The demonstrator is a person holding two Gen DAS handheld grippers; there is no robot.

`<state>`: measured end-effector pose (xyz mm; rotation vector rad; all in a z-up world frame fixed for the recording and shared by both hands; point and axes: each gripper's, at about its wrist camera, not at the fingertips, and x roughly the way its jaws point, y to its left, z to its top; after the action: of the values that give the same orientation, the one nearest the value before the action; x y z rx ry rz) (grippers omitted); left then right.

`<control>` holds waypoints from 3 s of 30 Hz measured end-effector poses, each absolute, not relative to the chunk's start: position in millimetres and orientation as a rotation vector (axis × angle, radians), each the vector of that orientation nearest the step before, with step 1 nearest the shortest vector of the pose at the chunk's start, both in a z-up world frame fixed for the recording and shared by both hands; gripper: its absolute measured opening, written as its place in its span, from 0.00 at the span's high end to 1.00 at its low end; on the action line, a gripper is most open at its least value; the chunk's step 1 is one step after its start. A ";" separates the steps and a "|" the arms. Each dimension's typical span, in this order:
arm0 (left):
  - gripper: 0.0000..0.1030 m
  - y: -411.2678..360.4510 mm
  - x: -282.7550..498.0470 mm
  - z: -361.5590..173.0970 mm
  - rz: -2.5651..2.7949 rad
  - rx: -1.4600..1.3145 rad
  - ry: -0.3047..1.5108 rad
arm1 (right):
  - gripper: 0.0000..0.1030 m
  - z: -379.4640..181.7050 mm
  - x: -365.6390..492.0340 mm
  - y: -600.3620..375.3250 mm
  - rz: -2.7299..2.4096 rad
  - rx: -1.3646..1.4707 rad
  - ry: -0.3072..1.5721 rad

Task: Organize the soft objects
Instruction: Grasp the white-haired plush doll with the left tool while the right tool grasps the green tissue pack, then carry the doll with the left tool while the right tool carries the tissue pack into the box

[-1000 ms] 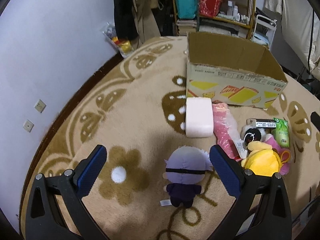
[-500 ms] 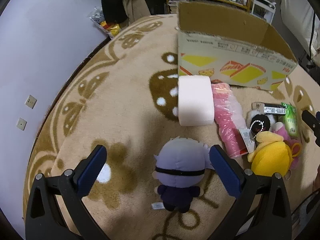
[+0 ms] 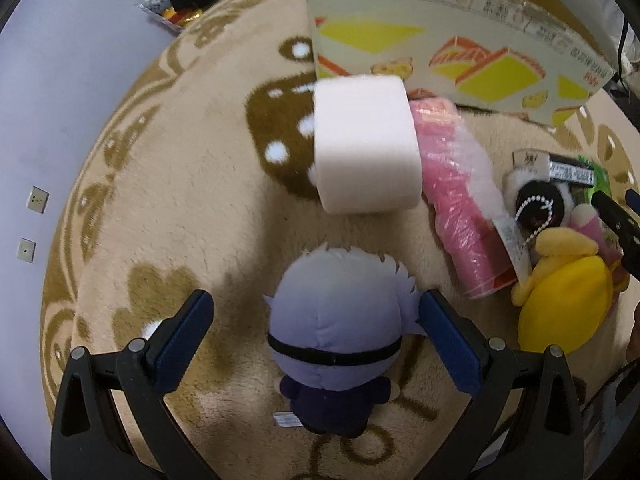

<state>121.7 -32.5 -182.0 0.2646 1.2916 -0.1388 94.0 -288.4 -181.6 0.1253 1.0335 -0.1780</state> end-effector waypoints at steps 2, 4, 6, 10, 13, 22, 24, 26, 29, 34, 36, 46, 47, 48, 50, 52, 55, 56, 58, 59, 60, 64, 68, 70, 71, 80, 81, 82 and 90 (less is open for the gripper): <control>0.01 -34.4 122.4 -185.2 -0.145 0.271 1.301 | 0.09 -188.3 96.6 -290.4 -0.153 0.154 1.063; 0.02 -35.3 122.4 -188.1 -0.150 0.273 1.315 | 0.09 -190.9 96.3 -291.2 -0.144 0.179 1.066; 0.02 -33.4 124.2 -192.3 -0.152 0.270 1.333 | 0.09 -191.7 97.3 -292.6 -0.140 0.181 1.067; 0.15 -32.9 125.6 -197.3 -0.146 0.264 1.357 | 0.17 -194.8 98.2 -294.3 -0.114 0.222 1.080; 0.24 -32.8 126.5 -199.7 -0.147 0.265 1.370 | 0.27 -195.5 100.9 -294.8 -0.086 0.237 1.085; 0.40 -22.8 123.6 -199.2 -0.150 0.208 1.361 | 0.44 -190.8 99.7 -288.3 -0.050 0.266 1.087; 0.40 -20.0 123.3 -194.2 -0.142 0.202 1.330 | 0.44 -190.0 100.0 -288.1 -0.049 0.269 1.086; 0.40 -19.2 122.3 -187.8 -0.124 0.212 1.290 | 0.44 -189.4 98.2 -290.1 -0.052 0.275 1.085; 0.40 -19.2 120.4 -181.2 -0.105 0.221 1.253 | 0.45 -187.9 94.9 -293.0 -0.061 0.285 1.081; 0.40 -22.3 116.2 -159.3 -0.095 0.215 1.186 | 0.45 -175.9 89.4 -299.8 -0.063 0.322 1.033; 0.40 -17.8 114.6 -146.0 -0.090 0.202 1.154 | 0.46 -166.7 85.6 -299.7 -0.060 0.327 0.997; 0.40 -16.9 100.7 -88.0 -0.059 0.194 0.881 | 0.46 -102.5 58.7 -287.7 -0.005 0.299 0.749; 0.40 -17.4 98.7 -81.6 -0.054 0.196 0.847 | 0.46 -94.6 56.1 -285.6 0.000 0.290 0.720; 0.40 -18.0 97.1 -73.9 -0.052 0.191 0.810 | 0.46 -89.3 53.4 -285.4 0.005 0.282 0.696; 0.40 -19.5 95.1 -61.3 -0.059 0.180 0.756 | 0.46 -76.6 54.0 -280.8 0.017 0.269 0.653; 0.40 -22.0 98.0 -50.3 -0.064 0.174 0.713 | 0.46 -66.8 56.1 -278.0 0.029 0.256 0.627; 0.40 -31.6 100.3 -34.3 -0.081 0.172 0.664 | 0.46 -51.4 60.3 -276.4 0.035 0.232 0.590; 0.40 -35.8 101.6 -29.1 -0.085 0.181 0.645 | 0.46 -48.9 61.2 -275.6 0.034 0.228 0.582; 0.40 -44.2 103.8 -20.5 -0.096 0.201 0.606 | 0.46 -41.6 66.3 -276.4 0.034 0.217 0.567; 0.40 -47.7 106.2 -16.4 -0.102 0.209 0.588 | 0.46 -38.6 69.4 -277.4 0.035 0.212 0.559; 0.40 -53.6 109.5 -11.0 -0.112 0.220 0.568 | 0.46 -35.5 72.2 -278.4 0.035 0.206 0.552; 0.40 -69.6 119.7 3.8 -0.125 0.247 0.514 | 0.46 -26.3 84.0 -278.7 0.039 0.187 0.528; 0.40 -78.9 130.7 17.2 -0.141 0.256 0.476 | 0.46 -22.1 98.6 -279.1 0.048 0.168 0.518; 0.40 -80.0 136.3 18.3 -0.146 0.250 0.475 | 0.46 -21.6 104.6 -278.7 0.054 0.160 0.515; 0.40 -80.0 140.0 18.4 -0.148 0.246 0.474 | 0.46 -21.6 108.9 -279.0 0.054 0.158 0.514; 0.40 -88.4 172.6 -11.4 -0.157 0.257 0.504 | 0.46 -43.3 139.8 -285.6 0.058 0.170 0.544; 0.40 -89.6 175.0 -14.5 -0.157 0.258 0.509 | 0.46 -47.1 142.2 -285.7 0.058 0.167 0.552; 0.40 -90.1 177.0 -16.6 -0.160 0.256 0.512 | 0.46 -50.7 144.7 -285.0 0.059 0.164 0.558; 0.40 -105.1 193.3 -40.4 -0.250 0.246 0.569 | 0.46 -73.7 161.9 -280.7 0.078 0.158 0.613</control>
<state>193.3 -105.1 -40.4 0.2457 0.5692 -0.2496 161.9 -280.7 -73.7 0.1580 0.6129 0.0782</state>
